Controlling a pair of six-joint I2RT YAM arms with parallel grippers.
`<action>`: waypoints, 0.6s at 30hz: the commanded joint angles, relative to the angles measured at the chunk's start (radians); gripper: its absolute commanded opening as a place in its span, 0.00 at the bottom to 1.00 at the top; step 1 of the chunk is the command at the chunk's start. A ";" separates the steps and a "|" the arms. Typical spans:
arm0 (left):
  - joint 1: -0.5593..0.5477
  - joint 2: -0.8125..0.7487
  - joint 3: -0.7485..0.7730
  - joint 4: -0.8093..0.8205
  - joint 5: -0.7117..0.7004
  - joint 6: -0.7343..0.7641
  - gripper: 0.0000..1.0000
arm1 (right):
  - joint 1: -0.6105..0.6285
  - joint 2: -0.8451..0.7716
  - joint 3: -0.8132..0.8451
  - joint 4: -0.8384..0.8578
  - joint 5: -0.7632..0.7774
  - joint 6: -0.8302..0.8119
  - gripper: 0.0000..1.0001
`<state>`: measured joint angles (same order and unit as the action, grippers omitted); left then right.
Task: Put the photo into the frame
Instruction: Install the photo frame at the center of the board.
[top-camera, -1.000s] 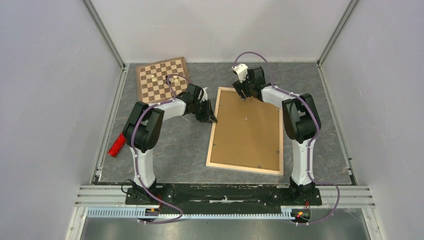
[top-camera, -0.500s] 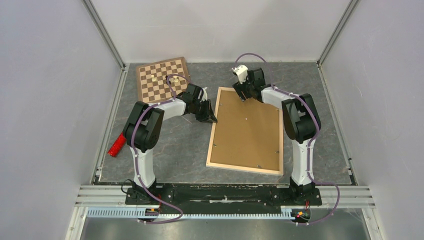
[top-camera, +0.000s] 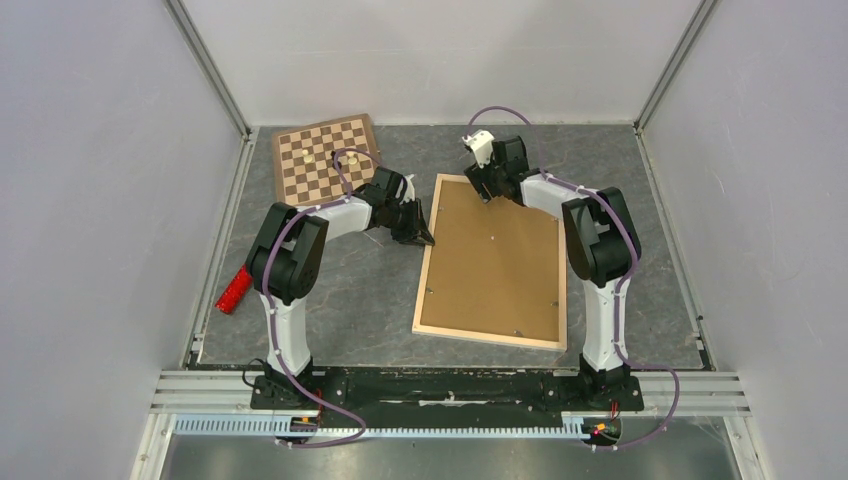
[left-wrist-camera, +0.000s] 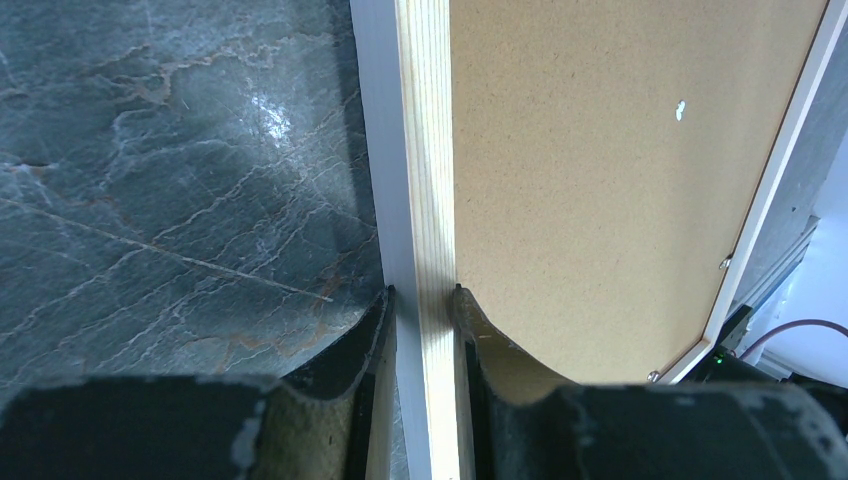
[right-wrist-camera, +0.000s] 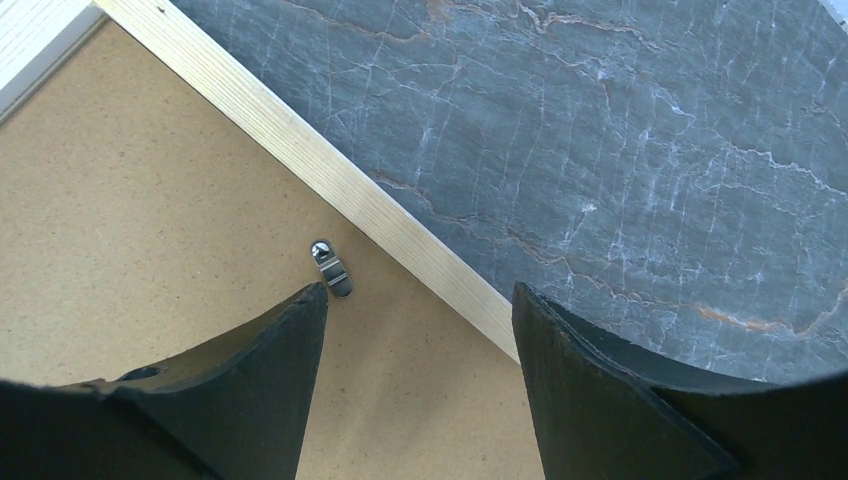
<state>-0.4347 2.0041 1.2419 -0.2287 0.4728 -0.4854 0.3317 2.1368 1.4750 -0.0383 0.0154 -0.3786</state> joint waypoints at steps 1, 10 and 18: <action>0.002 0.067 -0.026 -0.098 -0.080 0.055 0.02 | 0.003 0.004 0.025 0.014 0.050 -0.017 0.71; 0.002 0.067 -0.025 -0.098 -0.079 0.057 0.02 | 0.003 0.026 0.056 0.014 0.061 -0.011 0.71; 0.002 0.071 -0.024 -0.098 -0.074 0.056 0.02 | 0.002 0.042 0.076 0.014 0.070 -0.008 0.71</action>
<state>-0.4347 2.0045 1.2427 -0.2295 0.4728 -0.4850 0.3347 2.1525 1.5024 -0.0467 0.0513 -0.3851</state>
